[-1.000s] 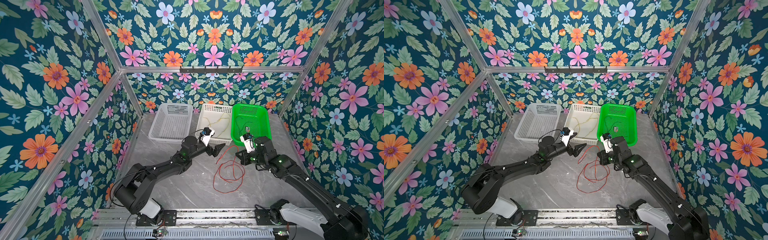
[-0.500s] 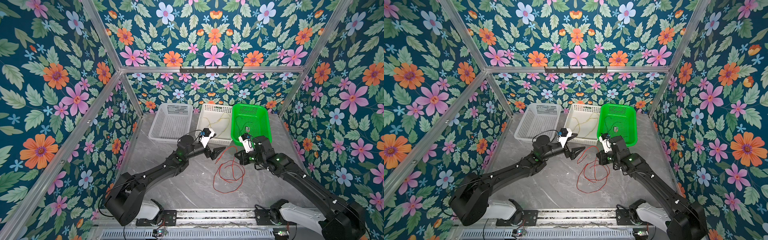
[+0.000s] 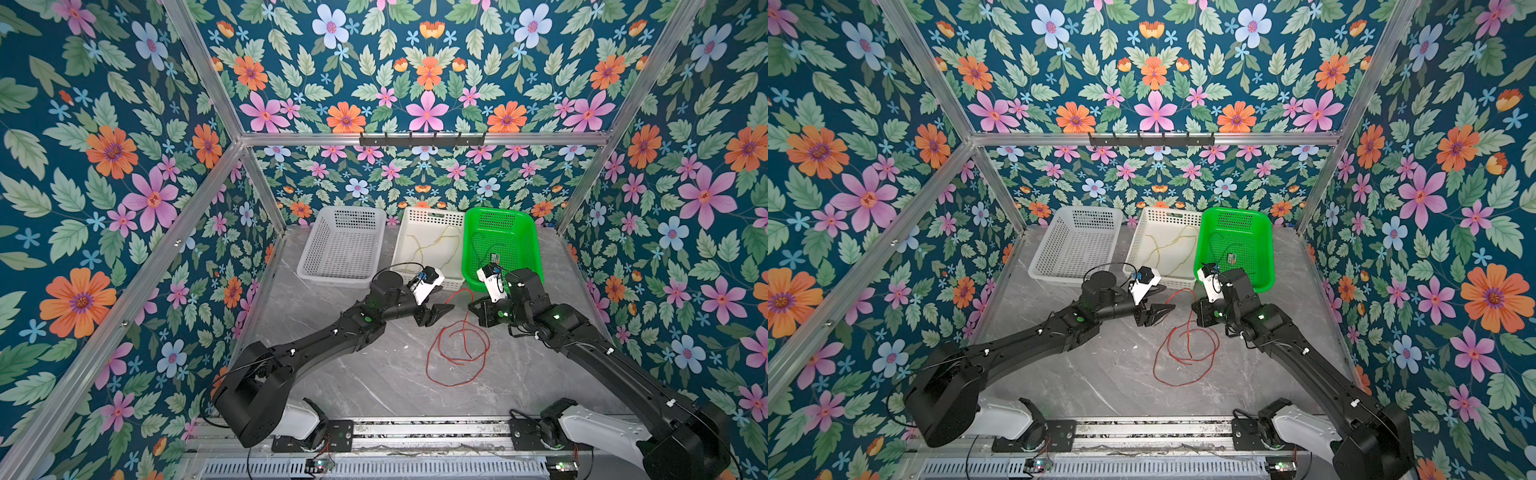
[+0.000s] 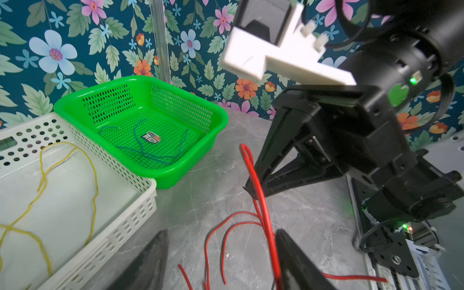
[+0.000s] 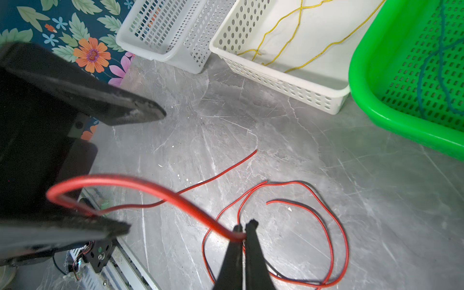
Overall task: Untangle and sort cables by color
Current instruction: Place the cable into the container.
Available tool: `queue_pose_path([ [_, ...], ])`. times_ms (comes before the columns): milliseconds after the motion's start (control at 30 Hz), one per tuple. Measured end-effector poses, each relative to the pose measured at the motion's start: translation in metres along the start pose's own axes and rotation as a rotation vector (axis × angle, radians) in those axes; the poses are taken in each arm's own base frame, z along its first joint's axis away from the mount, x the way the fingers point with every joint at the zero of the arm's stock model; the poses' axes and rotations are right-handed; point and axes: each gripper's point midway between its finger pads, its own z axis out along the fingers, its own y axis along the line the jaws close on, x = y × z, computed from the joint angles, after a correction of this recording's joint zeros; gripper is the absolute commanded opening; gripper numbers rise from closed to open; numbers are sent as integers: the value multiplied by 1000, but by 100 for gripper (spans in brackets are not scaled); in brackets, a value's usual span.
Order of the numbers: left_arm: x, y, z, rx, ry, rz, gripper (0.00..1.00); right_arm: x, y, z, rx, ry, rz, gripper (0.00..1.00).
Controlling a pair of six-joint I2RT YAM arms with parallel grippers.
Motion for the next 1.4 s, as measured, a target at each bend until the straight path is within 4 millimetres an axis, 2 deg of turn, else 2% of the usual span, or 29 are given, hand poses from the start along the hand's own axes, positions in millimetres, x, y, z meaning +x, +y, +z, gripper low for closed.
queue_pose_path([
  [100, -2, 1, 3, 5, 4, 5, 23, -1, 1, -2, -4, -6, -2, 0],
  [167, -3, -1, 4, 17, 6, 4, 4, -1, 2, -2, -6, -8, -3, 0],
  [233, -5, -1, 5, 24, 6, 12, 0, 0, 2, -2, -7, -6, -2, 1],
  [267, -6, -2, 5, 27, 6, 7, 0, 1, 1, -2, -7, -3, -1, 16],
  [300, -6, -2, 5, 26, 7, 6, 0, 1, 1, -1, -6, -2, -1, 27],
  [400, -5, 5, 3, 3, 23, -3, 0, 4, 0, 0, -4, 5, 5, 50],
  [500, -11, 28, -5, -86, 32, -11, 0, 9, -3, 2, 4, 14, 17, 57],
  [600, -24, 70, -29, -225, 15, -23, 0, 17, -8, 5, 16, 28, 36, 59],
  [733, -50, 142, -79, -484, -33, -43, 0, 28, -15, 10, 37, 52, 48, 59],
  [800, -59, 171, -100, -607, -40, -51, 0, 34, -20, 12, 53, 63, 56, 59],
  [900, -68, 209, -125, -744, -37, -66, 0, 44, -24, 15, 61, 84, 66, 59],
  [967, -67, 245, -147, -854, -27, -88, 0, 50, -25, 15, 64, 90, 79, 59],
  [1100, -52, 303, -187, -1013, -14, -166, 0, 60, -28, 14, 67, 101, 88, 59],
  [1167, -36, 329, -202, -1066, -8, -224, 0, 66, -30, 15, 71, 111, 100, 59],
  [1267, -9, 359, -208, -1095, -2, -300, 0, 75, -33, 15, 75, 120, 116, 59],
  [1400, 29, 397, -198, -1085, 23, -391, 0, 81, -34, 12, 75, 118, 117, 59],
])
